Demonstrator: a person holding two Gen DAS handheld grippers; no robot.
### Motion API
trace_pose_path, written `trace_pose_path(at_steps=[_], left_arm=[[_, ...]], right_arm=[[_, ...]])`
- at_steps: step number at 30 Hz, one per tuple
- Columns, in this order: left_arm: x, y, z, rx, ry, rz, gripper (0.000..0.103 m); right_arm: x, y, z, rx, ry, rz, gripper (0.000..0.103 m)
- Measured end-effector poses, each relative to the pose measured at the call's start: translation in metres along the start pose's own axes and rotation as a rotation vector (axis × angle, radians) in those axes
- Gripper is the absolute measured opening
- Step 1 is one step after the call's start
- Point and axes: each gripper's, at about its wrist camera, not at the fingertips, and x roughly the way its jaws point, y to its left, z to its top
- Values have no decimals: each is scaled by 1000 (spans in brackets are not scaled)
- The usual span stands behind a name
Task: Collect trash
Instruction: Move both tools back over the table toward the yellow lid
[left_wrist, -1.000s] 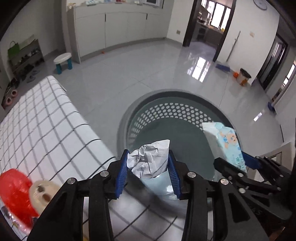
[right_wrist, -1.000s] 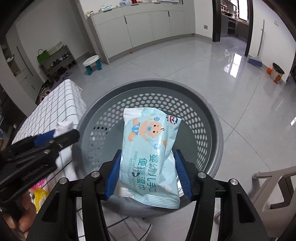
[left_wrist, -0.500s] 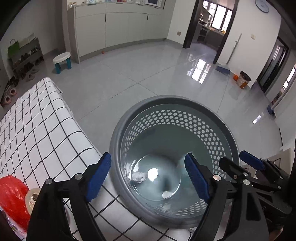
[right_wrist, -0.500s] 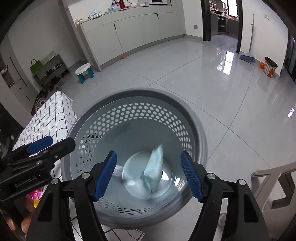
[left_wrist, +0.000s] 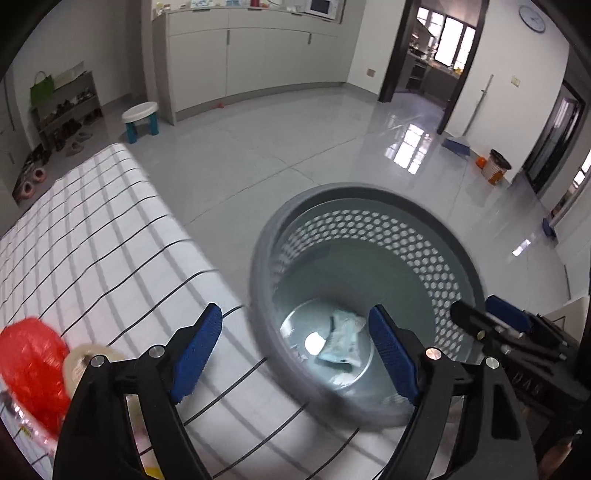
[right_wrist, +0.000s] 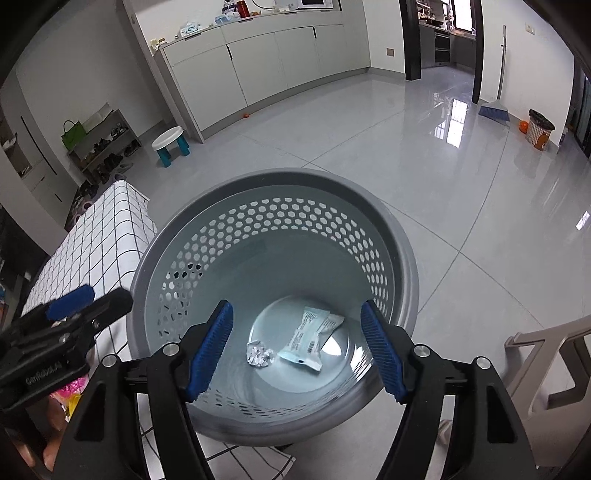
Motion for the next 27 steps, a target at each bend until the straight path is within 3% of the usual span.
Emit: trace_pose_path(at_steps=[13,27], left_arm=[[-55,37,-27,-66,-74,126,80],[-102,69,-64,-121,-125,188,83]], right_arm=[[-12,35,-32,-70,-6,35,69],[-28,80,-51,-155,-12,123,69]])
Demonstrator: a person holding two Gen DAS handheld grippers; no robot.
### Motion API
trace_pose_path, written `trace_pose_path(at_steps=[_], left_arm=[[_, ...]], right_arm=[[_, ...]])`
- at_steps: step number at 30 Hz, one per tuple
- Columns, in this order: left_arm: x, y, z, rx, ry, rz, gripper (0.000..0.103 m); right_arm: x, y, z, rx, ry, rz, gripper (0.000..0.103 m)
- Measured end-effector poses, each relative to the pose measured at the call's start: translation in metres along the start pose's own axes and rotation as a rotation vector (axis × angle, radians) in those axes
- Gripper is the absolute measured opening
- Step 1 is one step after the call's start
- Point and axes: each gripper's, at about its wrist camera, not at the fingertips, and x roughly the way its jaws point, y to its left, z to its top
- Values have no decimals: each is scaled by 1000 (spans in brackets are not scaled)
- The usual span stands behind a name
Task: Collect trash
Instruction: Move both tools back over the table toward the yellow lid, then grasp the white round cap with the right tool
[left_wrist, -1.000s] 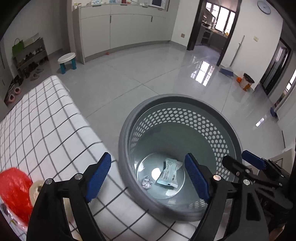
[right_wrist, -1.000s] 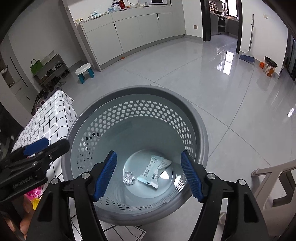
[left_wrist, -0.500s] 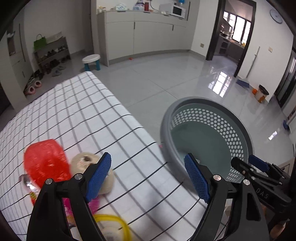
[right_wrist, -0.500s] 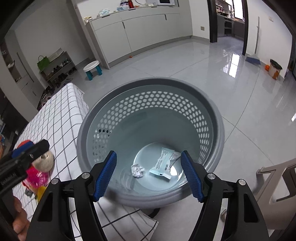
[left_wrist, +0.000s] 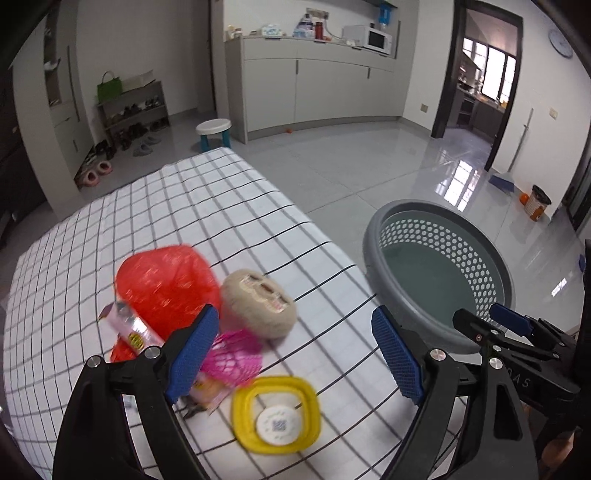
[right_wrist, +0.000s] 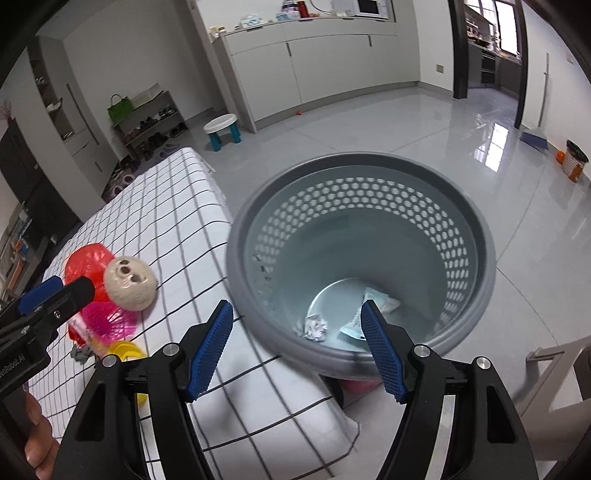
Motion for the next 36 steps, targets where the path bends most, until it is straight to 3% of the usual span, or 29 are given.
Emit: trace_pose_path(at_steps=[13,23,30,36], left_arm=[[-7,63,-29,-115,29,80,83],[-19,99,-51,-168,29,185,83],[-29,116,-74,-182,30,277,85],[-32,133,-90,-224,53,284,85]], right_arm=[[5,45,-4,-105,24,57,69],[12,86,-17,-202,73,128,69],[15,129,-39,-367,110,169,69],[16,152,-52,-466,109,163,68]])
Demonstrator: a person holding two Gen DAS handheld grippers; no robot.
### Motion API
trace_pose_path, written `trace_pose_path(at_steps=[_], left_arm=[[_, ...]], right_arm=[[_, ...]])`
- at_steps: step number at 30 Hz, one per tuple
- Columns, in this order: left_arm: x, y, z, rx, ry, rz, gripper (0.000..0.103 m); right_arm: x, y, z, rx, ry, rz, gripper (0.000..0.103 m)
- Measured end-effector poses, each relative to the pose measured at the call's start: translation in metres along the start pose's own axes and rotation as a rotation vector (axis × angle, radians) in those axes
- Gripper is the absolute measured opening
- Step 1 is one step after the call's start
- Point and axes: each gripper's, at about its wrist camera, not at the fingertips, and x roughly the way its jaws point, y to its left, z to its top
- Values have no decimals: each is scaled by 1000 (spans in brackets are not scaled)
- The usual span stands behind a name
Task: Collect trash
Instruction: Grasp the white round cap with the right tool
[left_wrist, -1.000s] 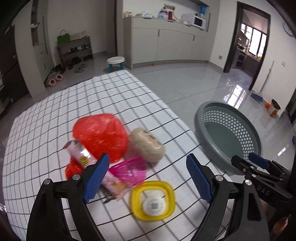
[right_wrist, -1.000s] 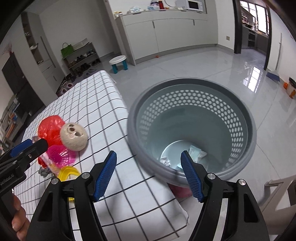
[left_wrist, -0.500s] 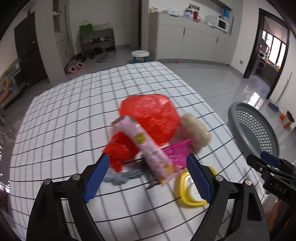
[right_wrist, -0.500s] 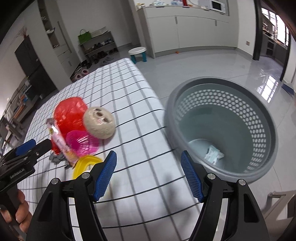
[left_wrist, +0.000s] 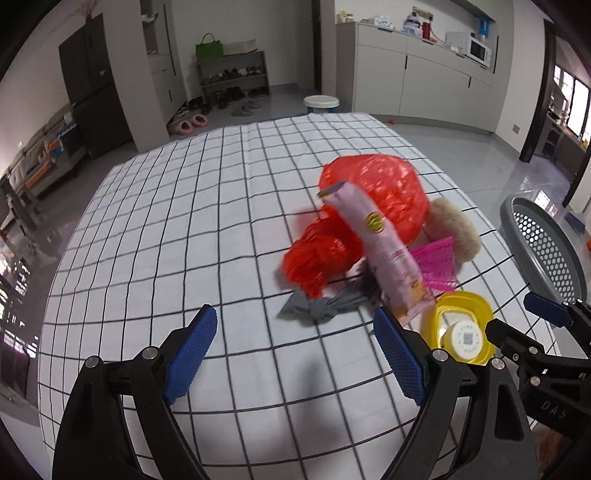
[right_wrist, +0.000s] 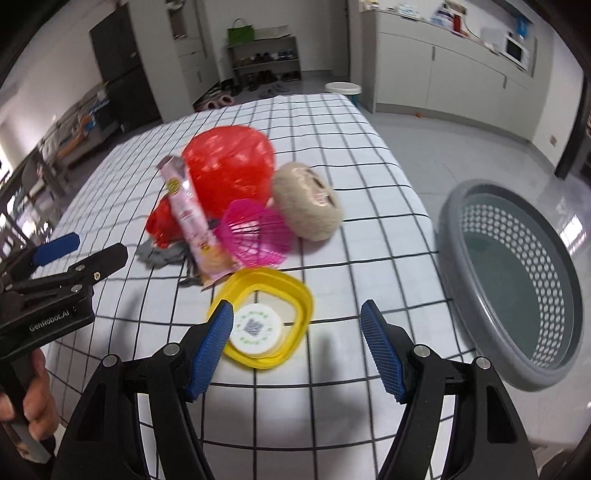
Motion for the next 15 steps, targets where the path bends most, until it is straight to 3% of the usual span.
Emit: trace_pose_path(at_steps=[2,6,15], left_arm=[[1,2,-2,-7,5,-1,85],[5,5,-4,-21,16,-6,85],[5,3,-5,-23,21,-28,85]], right_arm=[[2,7,-1,-28,1,-15,68],[13,16,-2,-65,45,-13,45],[19,19,-5,-76,83,7,45]])
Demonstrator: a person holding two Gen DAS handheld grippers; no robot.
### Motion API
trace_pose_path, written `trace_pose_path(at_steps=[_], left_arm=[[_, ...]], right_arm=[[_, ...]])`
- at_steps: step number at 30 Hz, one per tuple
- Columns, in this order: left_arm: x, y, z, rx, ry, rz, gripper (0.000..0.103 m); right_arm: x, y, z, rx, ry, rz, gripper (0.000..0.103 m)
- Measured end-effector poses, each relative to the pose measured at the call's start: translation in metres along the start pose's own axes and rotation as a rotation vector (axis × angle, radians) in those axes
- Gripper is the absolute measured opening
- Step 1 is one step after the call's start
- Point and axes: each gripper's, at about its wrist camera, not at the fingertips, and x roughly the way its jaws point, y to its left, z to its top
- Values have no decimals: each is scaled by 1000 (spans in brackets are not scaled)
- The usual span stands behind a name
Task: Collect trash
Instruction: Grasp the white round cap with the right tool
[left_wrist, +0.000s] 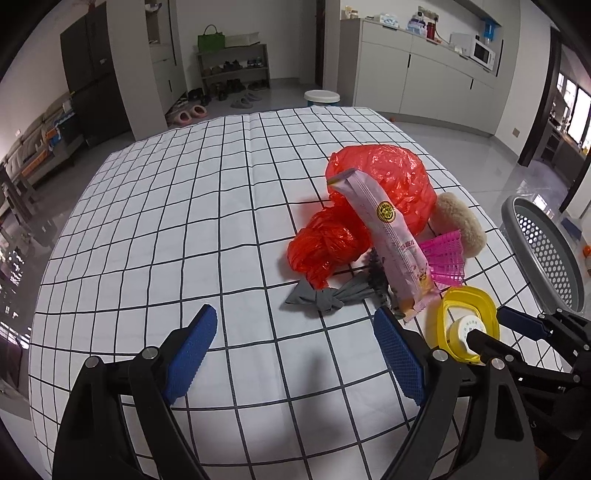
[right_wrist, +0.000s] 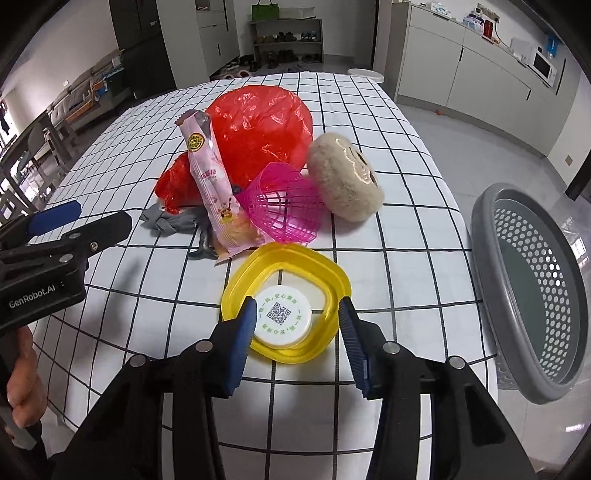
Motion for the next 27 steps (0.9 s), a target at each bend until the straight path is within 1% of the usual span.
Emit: trace_pose_path(at_steps=[10,14,17,19,21,24,27], left_arm=[[-1,-5,-2,7,3,-15,85],[-1,-6,-4,7,4,-18,85],[-1,-5,-4,4,6,-20,85],[0,-6,-4,4,7,-22,85],[-1,-7,-5,6,9,-26,85],[-2,-9,-6,11,9,-31,85],[-4,-13,-8,18,10,-36,85]], right_arm=[[0,7,1,-37,18,13,45],[9,10,1,-55,47,3,45],[15,9,0,-46,70,13,45],[16,10,-1,-49,64,8,44],[15,9,0,-40,62,14,38],[14,1,3,-1,59,45,38],[6,-7,5,30,37,60,38]])
